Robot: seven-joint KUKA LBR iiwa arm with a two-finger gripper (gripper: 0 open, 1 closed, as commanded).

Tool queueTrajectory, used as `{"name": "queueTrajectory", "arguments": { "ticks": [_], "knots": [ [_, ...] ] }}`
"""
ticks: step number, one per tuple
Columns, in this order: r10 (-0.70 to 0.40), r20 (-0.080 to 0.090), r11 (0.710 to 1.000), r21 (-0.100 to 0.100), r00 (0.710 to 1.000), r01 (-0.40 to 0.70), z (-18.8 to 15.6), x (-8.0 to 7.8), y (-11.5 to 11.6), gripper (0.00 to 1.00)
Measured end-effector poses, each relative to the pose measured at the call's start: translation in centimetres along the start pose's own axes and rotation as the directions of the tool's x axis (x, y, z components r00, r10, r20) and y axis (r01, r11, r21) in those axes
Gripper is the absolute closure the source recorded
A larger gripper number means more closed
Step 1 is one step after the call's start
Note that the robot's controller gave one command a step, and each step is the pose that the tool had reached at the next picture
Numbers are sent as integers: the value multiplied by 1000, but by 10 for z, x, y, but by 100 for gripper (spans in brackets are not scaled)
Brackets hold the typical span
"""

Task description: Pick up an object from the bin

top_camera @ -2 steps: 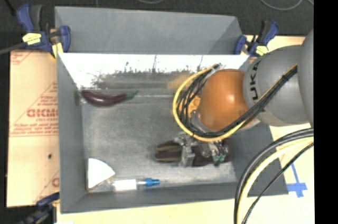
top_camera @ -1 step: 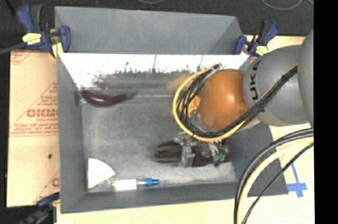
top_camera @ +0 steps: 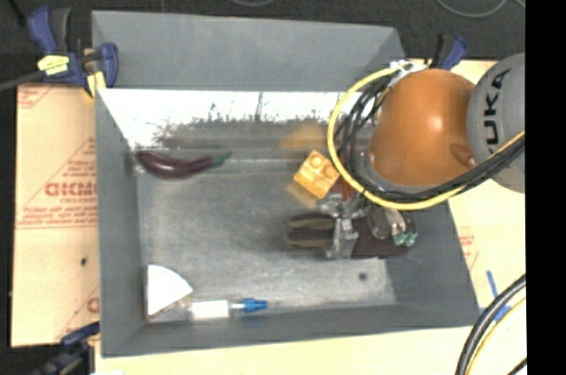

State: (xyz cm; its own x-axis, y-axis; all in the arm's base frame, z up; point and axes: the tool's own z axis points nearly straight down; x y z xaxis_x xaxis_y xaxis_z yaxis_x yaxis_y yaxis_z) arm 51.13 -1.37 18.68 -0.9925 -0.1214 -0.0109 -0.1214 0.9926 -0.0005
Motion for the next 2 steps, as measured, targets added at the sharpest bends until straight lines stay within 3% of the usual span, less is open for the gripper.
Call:
{"name": "queueTrajectory", "arguments": {
  "ticks": [1, 2],
  "knots": [
    [1, 0, 1000, 0, 1000, -1, 0, 0, 0, 100],
    [13, 6, 1000, 1, 1000, -13, -150, -16, -6, 100]
  ]
}}
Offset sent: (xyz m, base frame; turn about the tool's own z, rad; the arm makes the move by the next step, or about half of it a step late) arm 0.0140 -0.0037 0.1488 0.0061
